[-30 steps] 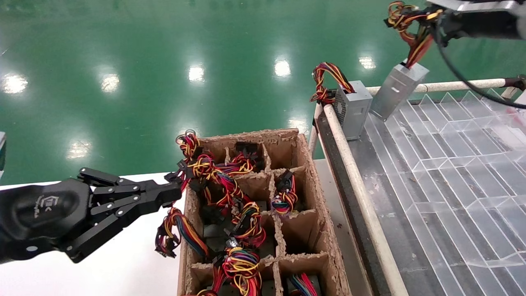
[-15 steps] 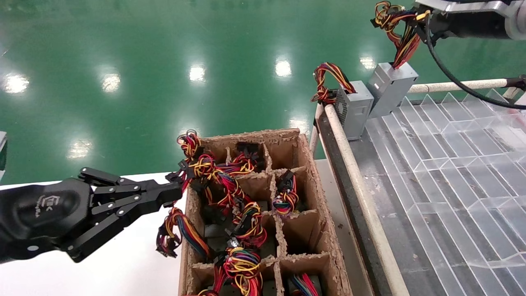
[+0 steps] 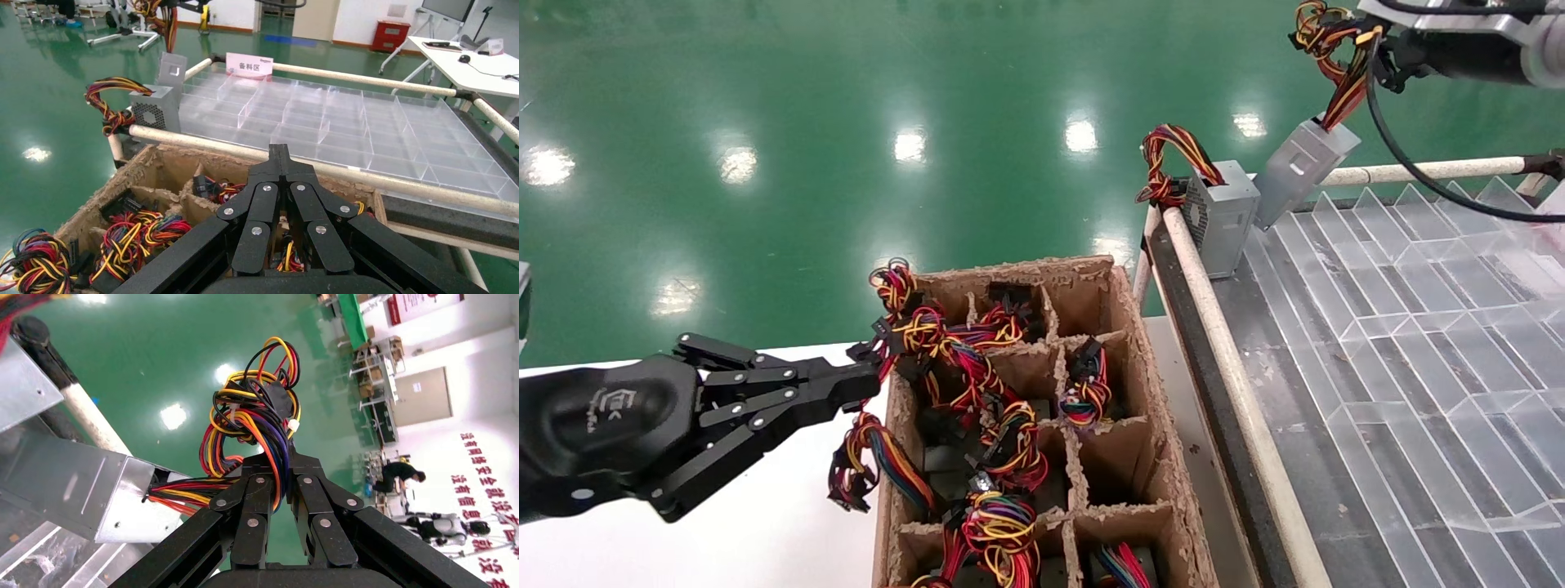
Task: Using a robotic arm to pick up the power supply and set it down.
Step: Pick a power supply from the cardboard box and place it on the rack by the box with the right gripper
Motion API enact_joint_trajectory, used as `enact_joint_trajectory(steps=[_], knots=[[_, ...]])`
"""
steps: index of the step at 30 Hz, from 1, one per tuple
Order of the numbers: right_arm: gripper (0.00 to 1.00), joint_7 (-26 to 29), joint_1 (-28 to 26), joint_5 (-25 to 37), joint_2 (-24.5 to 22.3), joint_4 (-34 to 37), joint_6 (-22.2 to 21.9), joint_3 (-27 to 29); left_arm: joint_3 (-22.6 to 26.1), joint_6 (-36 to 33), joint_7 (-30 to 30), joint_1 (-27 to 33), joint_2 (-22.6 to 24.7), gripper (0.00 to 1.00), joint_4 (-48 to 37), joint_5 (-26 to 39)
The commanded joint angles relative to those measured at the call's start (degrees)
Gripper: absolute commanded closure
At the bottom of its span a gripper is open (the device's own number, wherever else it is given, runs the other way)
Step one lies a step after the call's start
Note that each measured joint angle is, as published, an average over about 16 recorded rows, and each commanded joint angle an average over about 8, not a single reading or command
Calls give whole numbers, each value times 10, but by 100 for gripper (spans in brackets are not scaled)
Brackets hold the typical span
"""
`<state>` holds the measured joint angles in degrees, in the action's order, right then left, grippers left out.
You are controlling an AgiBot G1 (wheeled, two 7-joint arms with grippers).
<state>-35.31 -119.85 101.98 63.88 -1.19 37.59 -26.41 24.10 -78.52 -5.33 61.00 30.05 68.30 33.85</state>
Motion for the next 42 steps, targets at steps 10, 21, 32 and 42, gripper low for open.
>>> enact_joint_trajectory(steps=[10, 21, 32, 42], knots=[[100, -36, 16, 21, 9, -1, -51, -14, 0, 0, 0, 0, 0, 100, 0, 0], [100, -67, 26, 22, 3, -3, -81, -15, 0, 0, 0, 0, 0, 100, 0, 0], [100, -97, 42, -6, -1, -9, -56, 4, 0, 0, 0, 0, 0, 100, 0, 0], [100, -120, 49, -46, 5, -11, -17, 31, 0, 0, 0, 0, 0, 100, 0, 0]])
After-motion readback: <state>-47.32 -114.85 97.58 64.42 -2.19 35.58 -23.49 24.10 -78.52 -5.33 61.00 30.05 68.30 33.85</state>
